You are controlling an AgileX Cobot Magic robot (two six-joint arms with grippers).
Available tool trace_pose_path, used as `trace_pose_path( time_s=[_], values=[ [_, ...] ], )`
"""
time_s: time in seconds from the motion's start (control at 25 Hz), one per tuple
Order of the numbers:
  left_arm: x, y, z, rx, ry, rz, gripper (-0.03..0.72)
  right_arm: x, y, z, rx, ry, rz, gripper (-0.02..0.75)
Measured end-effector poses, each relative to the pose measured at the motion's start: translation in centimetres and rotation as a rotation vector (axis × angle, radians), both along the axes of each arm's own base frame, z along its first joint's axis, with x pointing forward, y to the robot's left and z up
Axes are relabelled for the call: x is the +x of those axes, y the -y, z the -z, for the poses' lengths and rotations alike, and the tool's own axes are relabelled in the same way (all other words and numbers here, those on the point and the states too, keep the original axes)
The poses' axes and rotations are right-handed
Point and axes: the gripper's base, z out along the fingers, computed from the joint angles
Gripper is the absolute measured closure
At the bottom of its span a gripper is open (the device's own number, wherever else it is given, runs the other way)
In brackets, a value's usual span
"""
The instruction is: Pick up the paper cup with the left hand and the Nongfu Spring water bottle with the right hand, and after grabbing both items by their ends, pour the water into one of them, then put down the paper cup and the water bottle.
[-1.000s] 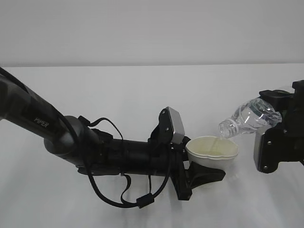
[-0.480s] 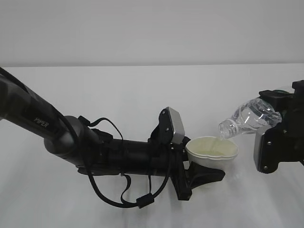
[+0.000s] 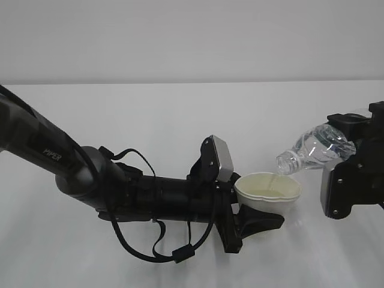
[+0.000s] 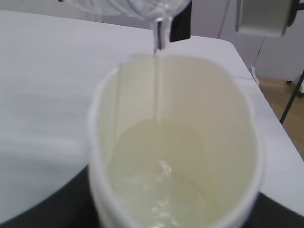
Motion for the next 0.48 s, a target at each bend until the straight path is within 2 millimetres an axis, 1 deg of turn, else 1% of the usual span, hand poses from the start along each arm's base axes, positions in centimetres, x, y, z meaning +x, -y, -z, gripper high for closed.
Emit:
trace_pose_path(
  time_s=[0.48],
  values=[
    [0.01,0.0,0.01,0.002,0.0,-0.001,0.296,0.0,-0.01,0.0,-0.018,0.004,-0.006,0.355]
  ],
)
